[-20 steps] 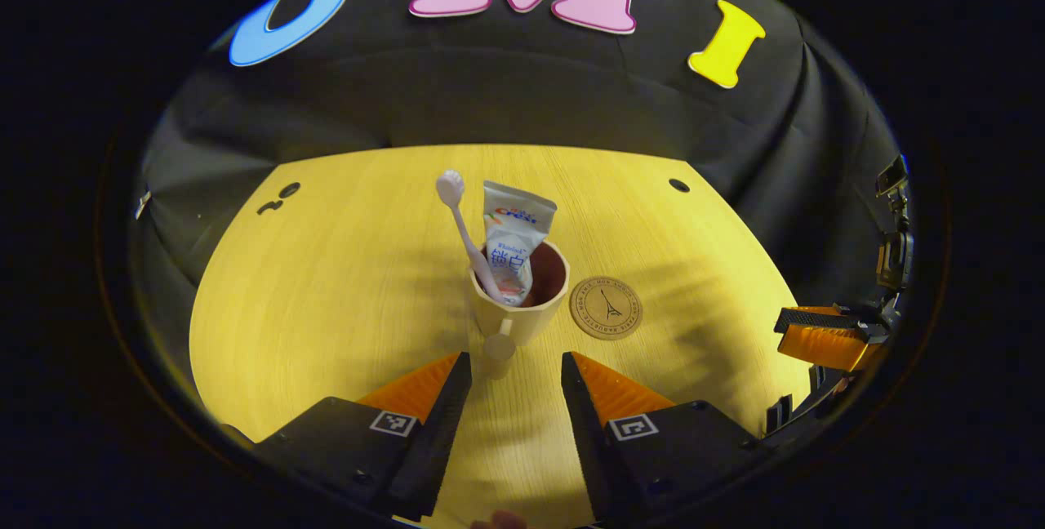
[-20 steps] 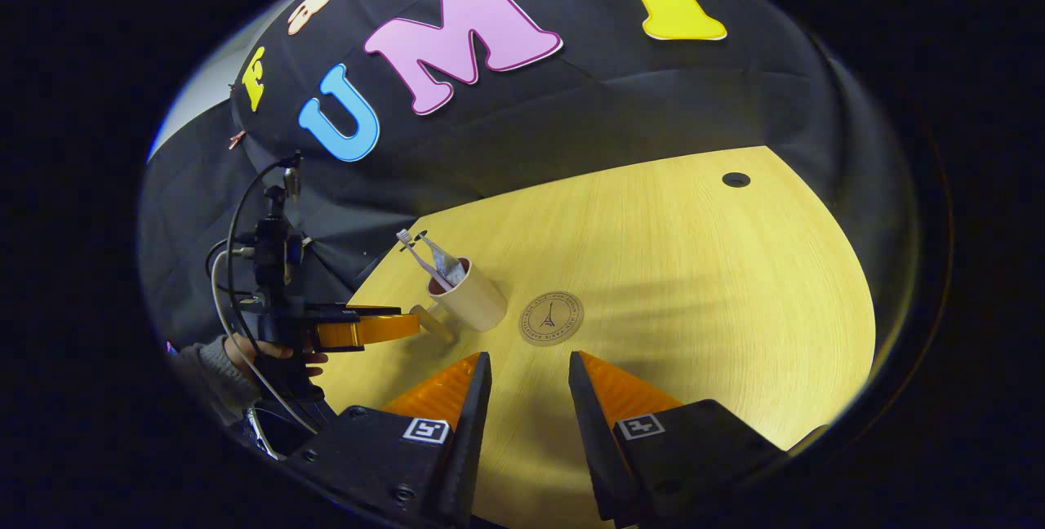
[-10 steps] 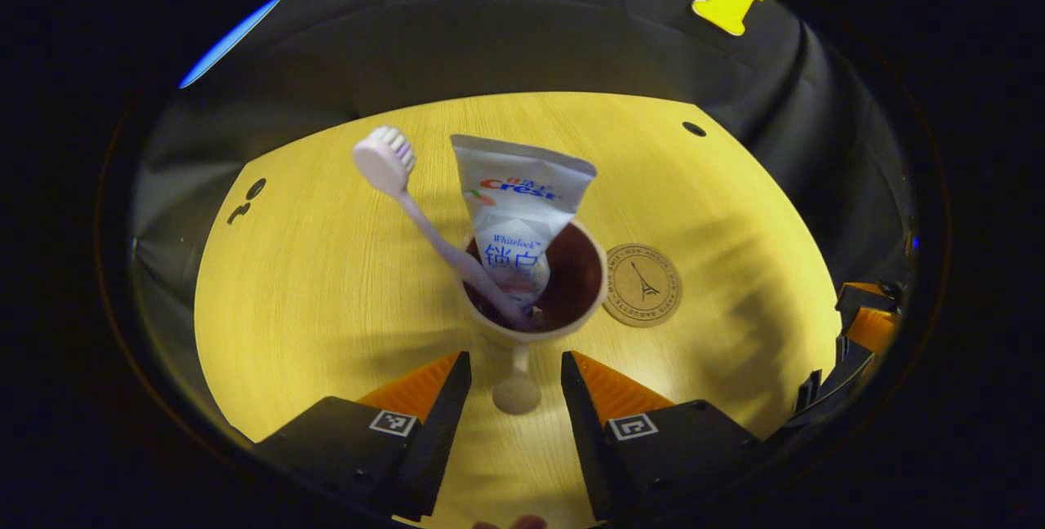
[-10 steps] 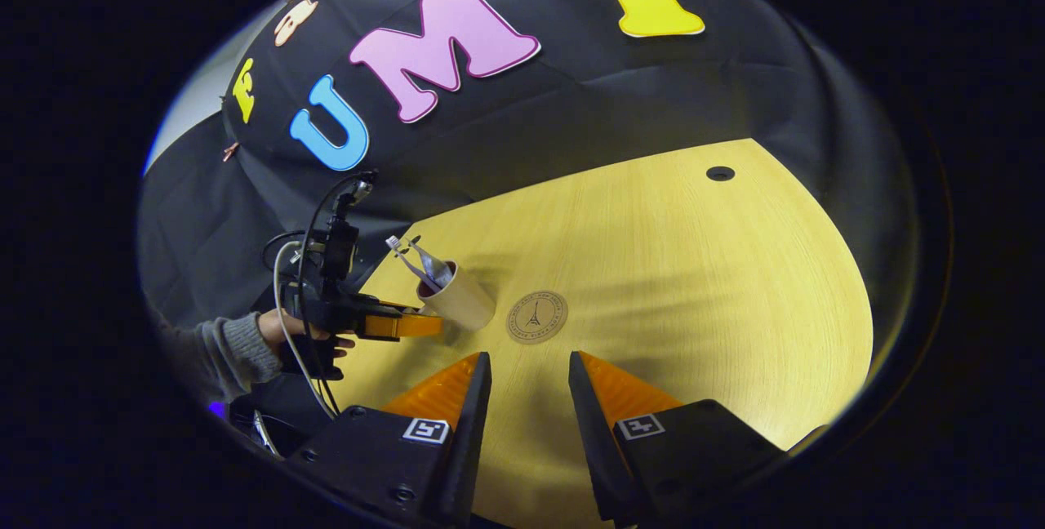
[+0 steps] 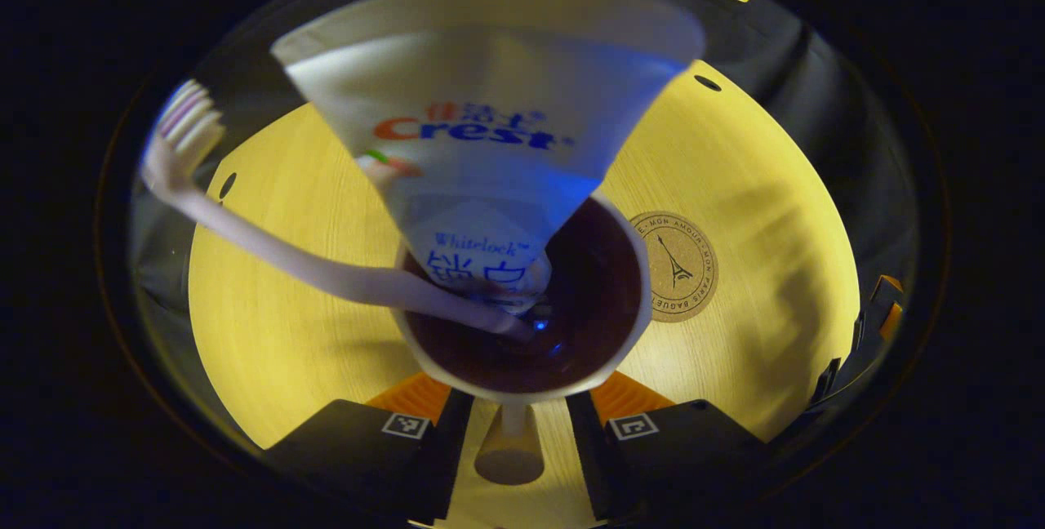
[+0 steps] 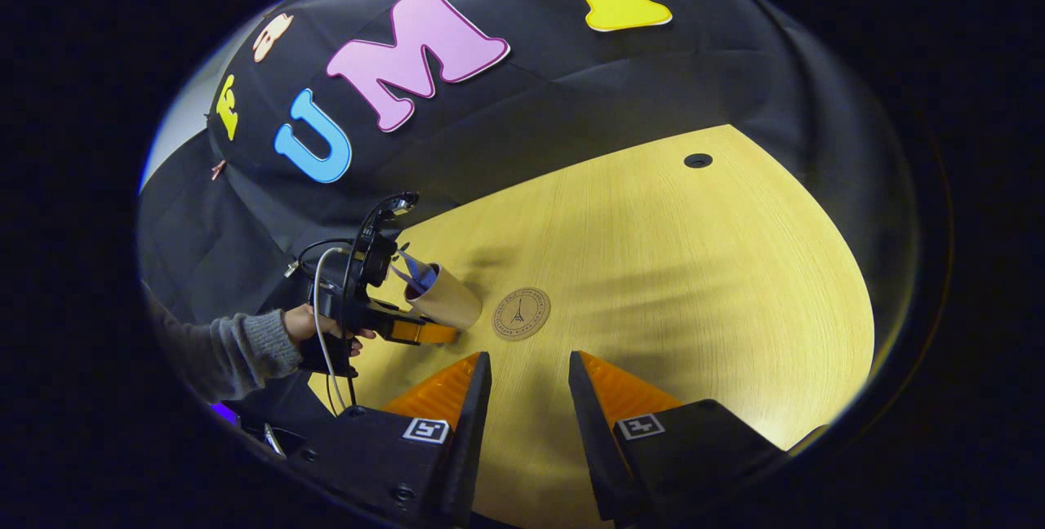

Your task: Put the toothbrush and toothpaste on the desktop into the cup, then pick up the cup and place it on the coaster on the desktop.

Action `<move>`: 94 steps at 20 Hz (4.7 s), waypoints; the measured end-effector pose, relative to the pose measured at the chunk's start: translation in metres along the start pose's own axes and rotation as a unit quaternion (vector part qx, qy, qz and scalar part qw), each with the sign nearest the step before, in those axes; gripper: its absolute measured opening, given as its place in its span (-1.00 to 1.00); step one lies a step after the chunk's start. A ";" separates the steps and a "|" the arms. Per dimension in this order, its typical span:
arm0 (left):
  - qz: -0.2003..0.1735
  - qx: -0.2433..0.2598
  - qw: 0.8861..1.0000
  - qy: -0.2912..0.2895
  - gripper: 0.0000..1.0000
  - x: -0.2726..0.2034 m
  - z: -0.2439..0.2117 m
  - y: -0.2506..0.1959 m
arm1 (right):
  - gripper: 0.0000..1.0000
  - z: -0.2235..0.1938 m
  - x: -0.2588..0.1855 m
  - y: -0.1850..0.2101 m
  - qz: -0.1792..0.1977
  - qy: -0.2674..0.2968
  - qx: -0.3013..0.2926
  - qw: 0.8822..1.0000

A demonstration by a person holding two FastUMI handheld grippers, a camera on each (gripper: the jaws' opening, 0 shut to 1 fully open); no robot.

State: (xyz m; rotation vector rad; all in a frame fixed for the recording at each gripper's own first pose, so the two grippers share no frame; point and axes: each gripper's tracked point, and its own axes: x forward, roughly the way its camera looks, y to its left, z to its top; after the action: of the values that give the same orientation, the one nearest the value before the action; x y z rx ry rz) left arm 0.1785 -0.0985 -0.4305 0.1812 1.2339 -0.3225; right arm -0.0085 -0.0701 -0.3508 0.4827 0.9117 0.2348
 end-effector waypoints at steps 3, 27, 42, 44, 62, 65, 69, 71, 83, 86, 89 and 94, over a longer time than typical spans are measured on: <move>0.002 0.005 1.000 0.018 0.12 0.007 -0.004 0.001 | 0.18 -0.001 0.000 -0.003 -0.004 -0.001 0.009 1.000; -0.022 0.081 0.996 0.003 -0.31 -0.018 0.020 -0.068 | 0.18 -0.016 -0.047 -0.023 -0.038 -0.030 0.051 0.998; -0.014 0.112 0.993 0.022 -0.40 0.011 0.028 -0.100 | 0.18 -0.020 -0.083 -0.071 -0.082 -0.054 0.086 0.991; -0.016 0.112 0.993 0.027 -0.29 0.011 0.026 -0.101 | 0.18 -0.018 -0.082 -0.070 -0.080 -0.054 0.087 0.991; 0.000 0.116 0.989 -0.091 0.96 -0.050 0.025 -0.098 | 0.18 0.001 -0.069 -0.027 -0.054 -0.052 0.050 0.996; -0.002 0.093 0.984 -0.150 0.95 -0.083 0.027 -0.095 | 0.18 0.009 -0.066 -0.013 -0.050 -0.056 0.028 0.997; 0.002 0.053 0.973 -0.225 0.96 -0.127 0.027 -0.082 | 0.18 0.018 -0.061 0.007 -0.048 -0.062 0.006 0.997; -0.001 0.027 0.966 -0.255 0.96 -0.153 0.024 -0.073 | 0.18 0.020 -0.062 0.017 -0.047 -0.066 -0.001 0.997; 0.002 -0.057 0.931 -0.361 0.95 -0.247 -0.013 -0.030 | 0.35 0.024 -0.067 0.106 -0.027 -0.077 -0.050 0.995; -0.002 -0.058 0.922 -0.382 0.96 -0.268 -0.016 -0.028 | 0.45 0.029 -0.069 0.128 -0.019 -0.082 -0.068 0.994; -0.004 -0.059 0.916 -0.396 0.95 -0.285 -0.019 -0.021 | 0.57 0.032 -0.072 0.143 -0.017 -0.087 -0.085 0.992; -0.003 -0.069 0.910 -0.409 0.95 -0.302 -0.027 -0.010 | 0.72 0.036 -0.077 0.161 -0.015 -0.099 -0.104 0.990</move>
State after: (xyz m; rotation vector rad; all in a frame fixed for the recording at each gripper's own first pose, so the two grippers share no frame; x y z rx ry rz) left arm 0.0628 -0.0570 -0.1536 -0.0842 0.4177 -0.2703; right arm -0.0251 0.0284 -0.1988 0.2935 0.6911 0.2462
